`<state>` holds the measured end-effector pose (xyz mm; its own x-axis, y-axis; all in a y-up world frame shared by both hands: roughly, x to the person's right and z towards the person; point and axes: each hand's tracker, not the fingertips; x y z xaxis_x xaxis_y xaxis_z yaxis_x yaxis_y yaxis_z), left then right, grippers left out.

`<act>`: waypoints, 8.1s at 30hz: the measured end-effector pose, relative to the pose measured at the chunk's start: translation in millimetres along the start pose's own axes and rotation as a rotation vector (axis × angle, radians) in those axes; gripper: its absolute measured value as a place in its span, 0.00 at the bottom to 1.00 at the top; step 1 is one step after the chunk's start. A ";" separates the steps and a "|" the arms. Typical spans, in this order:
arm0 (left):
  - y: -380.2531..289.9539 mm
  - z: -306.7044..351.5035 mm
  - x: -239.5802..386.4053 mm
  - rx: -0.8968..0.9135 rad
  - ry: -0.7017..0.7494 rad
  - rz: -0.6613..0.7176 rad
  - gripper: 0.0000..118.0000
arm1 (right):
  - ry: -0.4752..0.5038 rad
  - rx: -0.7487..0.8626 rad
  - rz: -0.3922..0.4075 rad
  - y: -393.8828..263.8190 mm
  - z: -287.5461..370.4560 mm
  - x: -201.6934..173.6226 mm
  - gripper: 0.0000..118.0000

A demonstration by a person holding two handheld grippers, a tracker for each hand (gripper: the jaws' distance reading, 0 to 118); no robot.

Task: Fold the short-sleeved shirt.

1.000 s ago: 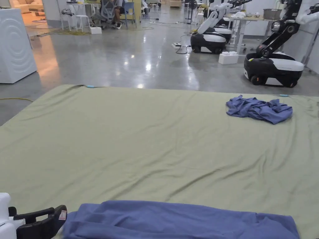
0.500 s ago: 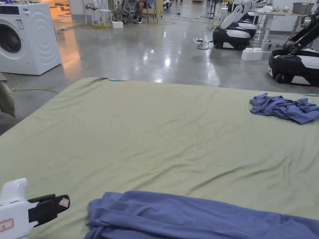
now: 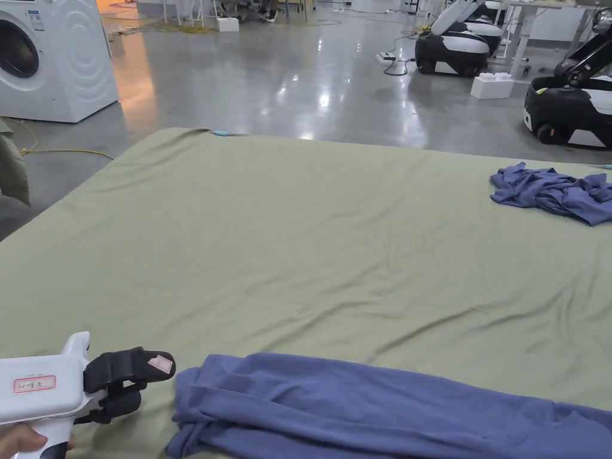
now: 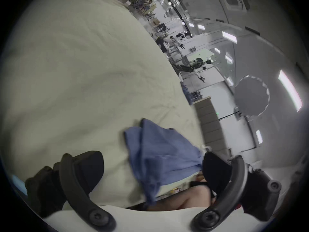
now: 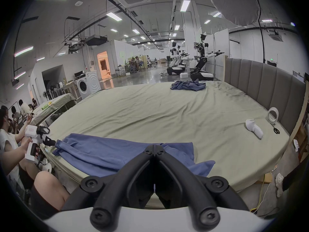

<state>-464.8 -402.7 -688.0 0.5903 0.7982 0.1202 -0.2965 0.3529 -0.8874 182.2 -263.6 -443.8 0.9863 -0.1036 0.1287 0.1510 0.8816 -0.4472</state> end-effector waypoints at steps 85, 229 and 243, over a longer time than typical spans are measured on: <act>-18.9 -156.1 174.3 -0.269 0.002 -0.194 0.09 | 0.059 -0.007 -0.102 -6.1 7.2 9.4 0.02; -30.5 -195.6 53.1 -0.345 -0.202 0.070 0.10 | 0.166 -0.125 -0.048 0.8 -31.8 -25.0 0.02; 43.3 -35.0 51.1 -0.201 -0.011 -0.059 0.10 | 0.189 -0.105 -0.037 5.8 -25.9 -29.5 0.02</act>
<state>-421.2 -363.8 -735.9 0.5936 0.7846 0.1790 -0.1048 0.2958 -0.9495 155.7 -267.3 -473.1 0.9735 -0.2280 -0.0174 0.1834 0.8241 -0.5359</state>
